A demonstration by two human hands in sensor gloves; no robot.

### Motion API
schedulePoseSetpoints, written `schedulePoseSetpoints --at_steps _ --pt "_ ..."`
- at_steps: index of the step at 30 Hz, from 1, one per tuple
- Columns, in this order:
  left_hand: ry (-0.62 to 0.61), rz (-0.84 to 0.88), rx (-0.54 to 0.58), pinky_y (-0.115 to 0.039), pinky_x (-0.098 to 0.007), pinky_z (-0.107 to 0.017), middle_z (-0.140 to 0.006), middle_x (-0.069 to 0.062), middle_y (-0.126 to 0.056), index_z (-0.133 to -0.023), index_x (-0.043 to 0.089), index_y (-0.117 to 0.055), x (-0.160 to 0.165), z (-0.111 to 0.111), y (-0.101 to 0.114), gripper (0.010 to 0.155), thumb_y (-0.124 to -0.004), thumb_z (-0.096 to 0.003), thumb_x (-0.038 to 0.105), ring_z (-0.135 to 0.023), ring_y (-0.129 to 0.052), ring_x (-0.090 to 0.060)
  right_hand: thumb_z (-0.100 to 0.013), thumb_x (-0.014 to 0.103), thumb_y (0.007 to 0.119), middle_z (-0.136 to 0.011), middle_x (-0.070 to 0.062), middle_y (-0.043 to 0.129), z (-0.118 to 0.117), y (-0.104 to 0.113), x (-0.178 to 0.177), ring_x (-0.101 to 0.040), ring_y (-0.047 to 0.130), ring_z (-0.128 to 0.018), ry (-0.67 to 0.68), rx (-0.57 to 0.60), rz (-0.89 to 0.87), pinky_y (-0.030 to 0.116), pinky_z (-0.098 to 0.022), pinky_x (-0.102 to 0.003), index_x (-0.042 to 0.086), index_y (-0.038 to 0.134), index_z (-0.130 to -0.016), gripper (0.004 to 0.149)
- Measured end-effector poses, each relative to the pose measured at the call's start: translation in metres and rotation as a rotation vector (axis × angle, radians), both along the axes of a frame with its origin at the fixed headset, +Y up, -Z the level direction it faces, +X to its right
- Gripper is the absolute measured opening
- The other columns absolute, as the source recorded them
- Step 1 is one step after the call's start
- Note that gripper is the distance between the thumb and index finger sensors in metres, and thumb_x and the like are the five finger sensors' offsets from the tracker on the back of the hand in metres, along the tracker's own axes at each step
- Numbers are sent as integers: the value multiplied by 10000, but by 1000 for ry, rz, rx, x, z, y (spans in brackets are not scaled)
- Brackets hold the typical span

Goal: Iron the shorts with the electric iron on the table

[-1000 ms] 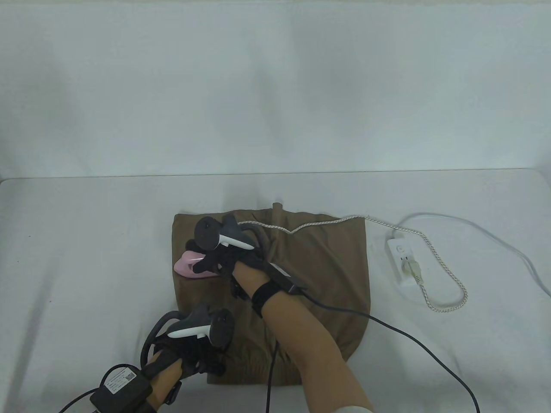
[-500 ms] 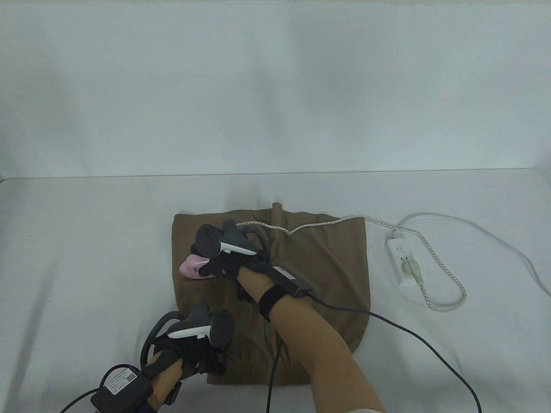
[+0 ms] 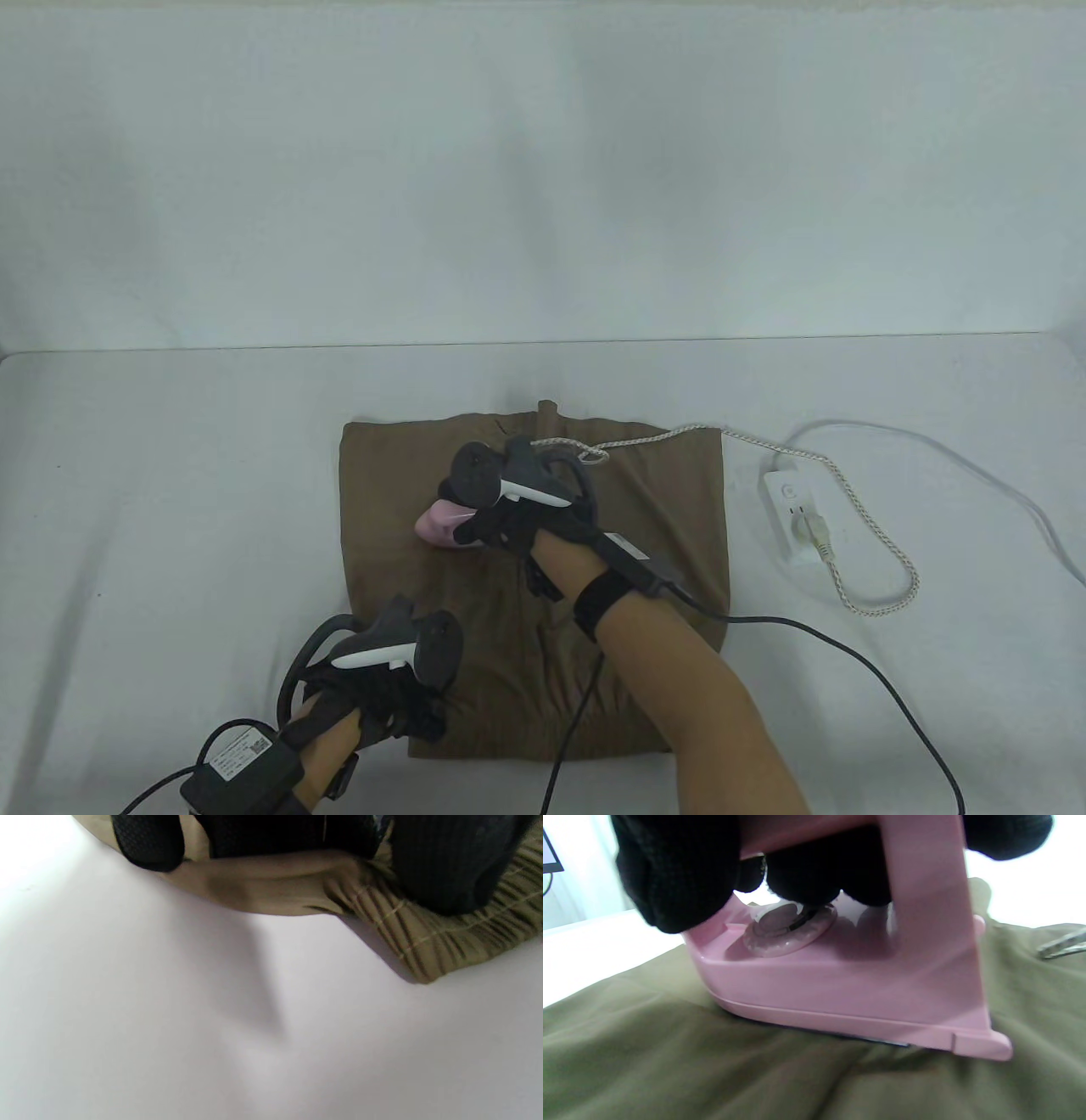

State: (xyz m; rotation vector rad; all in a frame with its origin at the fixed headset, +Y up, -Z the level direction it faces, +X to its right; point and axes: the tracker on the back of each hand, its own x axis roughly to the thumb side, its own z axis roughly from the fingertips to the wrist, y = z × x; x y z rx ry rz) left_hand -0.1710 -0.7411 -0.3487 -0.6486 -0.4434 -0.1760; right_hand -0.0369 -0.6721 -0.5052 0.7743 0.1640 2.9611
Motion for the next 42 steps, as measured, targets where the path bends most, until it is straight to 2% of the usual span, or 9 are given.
schedulePoseSetpoints --at_steps 9,15,23,36,42 --pt "0 0 0 -564 -618 -736 -1036 35 -584 -1030 381 -511 0 0 0 685 -813 -449 584 -902 -702 -240 -361 540 915 -727 94 935 -5 5 28 -187 934 -642 -51 4 43 768 -475 -583 420 720 -984 664" --pt "-3 -5 6 -567 -617 -735 -1039 36 -590 -1029 386 -515 0 0 0 680 -812 -449 583 -904 -706 -240 -360 547 912 -721 96 938 -5 5 25 -186 935 -632 -71 -7 28 771 -466 -577 419 722 -987 667" --pt "-6 -10 10 -568 -617 -735 -1038 33 -590 -1029 382 -514 1 1 0 681 -811 -450 583 -904 -707 -243 -361 556 908 -717 101 937 -3 0 -3 -180 938 -624 -62 -42 -28 776 -456 -571 420 721 -989 669" --pt "-4 -12 13 -571 -613 -735 -1040 38 -591 -1029 384 -515 2 1 0 681 -811 -449 585 -905 -708 -240 -363 562 907 -718 106 936 10 -5 -72 -175 943 -620 36 -98 -62 787 -446 -563 419 718 -991 671" --pt "-3 -16 17 -573 -613 -734 -1042 40 -592 -1030 386 -514 2 1 0 683 -810 -448 586 -907 -710 -238 -366 567 907 -714 107 939 13 -6 -81 -169 949 -610 47 -134 -54 796 -434 -557 417 718 -993 672"
